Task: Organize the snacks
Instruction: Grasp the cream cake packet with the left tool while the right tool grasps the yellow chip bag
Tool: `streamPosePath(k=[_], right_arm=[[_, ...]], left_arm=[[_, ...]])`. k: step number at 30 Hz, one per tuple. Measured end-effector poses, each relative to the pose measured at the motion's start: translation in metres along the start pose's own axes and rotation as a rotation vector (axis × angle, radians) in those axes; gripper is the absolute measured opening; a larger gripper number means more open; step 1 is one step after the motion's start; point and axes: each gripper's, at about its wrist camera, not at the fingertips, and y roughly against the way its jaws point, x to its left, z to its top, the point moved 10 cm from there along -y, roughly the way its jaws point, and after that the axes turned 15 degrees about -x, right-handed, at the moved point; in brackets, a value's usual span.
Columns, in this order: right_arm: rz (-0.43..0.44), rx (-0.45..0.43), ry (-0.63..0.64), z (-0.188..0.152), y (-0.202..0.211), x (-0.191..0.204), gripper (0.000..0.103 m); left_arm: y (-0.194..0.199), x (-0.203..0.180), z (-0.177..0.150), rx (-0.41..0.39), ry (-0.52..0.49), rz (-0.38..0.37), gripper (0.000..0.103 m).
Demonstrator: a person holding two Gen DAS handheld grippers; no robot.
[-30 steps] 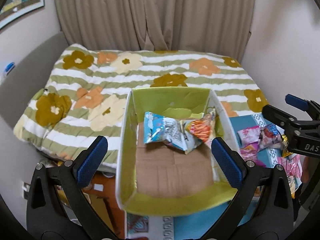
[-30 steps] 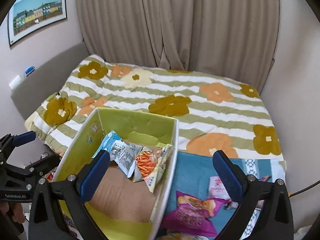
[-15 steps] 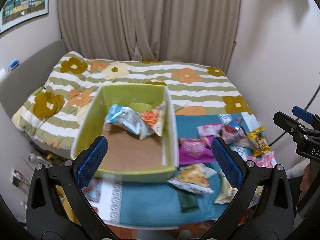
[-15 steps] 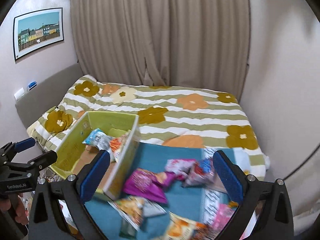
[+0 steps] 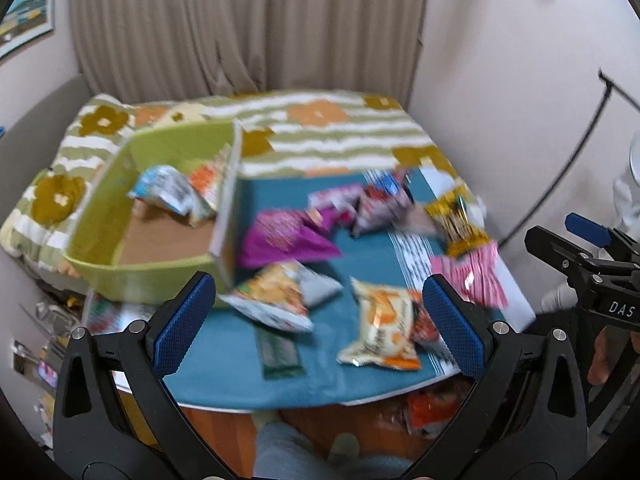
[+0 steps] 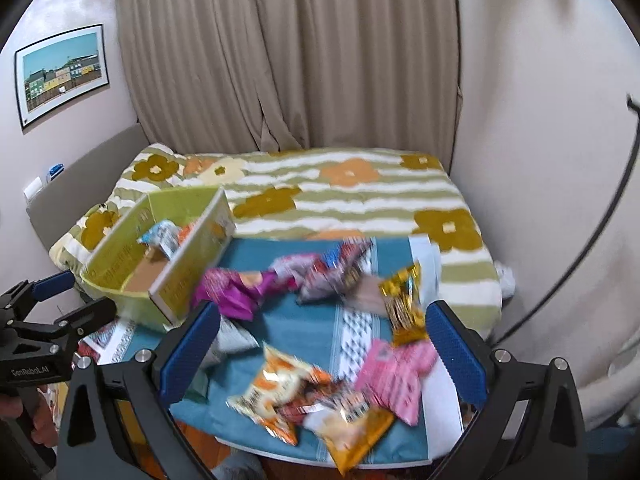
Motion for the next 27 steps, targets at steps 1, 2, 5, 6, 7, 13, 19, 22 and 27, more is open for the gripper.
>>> streamPosePath(k=[1, 2, 5, 6, 7, 13, 19, 22, 27], right_arm=[[-0.002, 0.014, -0.017, -0.009, 0.001, -0.006, 0.102], [-0.003, 0.032, -0.040, -0.020, 0.001, -0.012, 0.102], [-0.025, 0.086, -0.114, -0.049, -0.001, -0.028, 0.102], [-0.035, 0.104, -0.141, -0.059, -0.002, -0.034, 0.102], [-0.043, 0.118, -0.159, -0.067, -0.003, -0.039, 0.102], [-0.092, 0.205, -0.283, -0.111, -0.014, -0.059, 0.102], [-0.110, 0.276, -0.427, -0.139, -0.032, -0.069, 0.102], [-0.114, 0.304, -0.474, -0.148, -0.040, -0.067, 0.102], [-0.134, 0.345, -0.527, -0.161, -0.054, -0.066, 0.102]], left_arm=[[-0.006, -0.008, -0.009, 0.025, -0.006, -0.014, 0.103], [-0.011, -0.014, -0.015, 0.041, -0.008, -0.025, 0.103], [-0.030, -0.032, -0.036, 0.099, -0.012, -0.064, 0.103], [-0.038, -0.036, -0.042, 0.118, -0.015, -0.075, 0.103], [-0.043, -0.040, -0.046, 0.131, -0.019, -0.082, 0.103], [-0.090, -0.058, -0.073, 0.220, -0.063, -0.125, 0.102], [-0.126, -0.069, -0.098, 0.318, -0.088, -0.155, 0.095], [-0.140, -0.072, -0.106, 0.353, -0.106, -0.167, 0.093], [-0.154, -0.081, -0.122, 0.409, -0.165, -0.199, 0.092]])
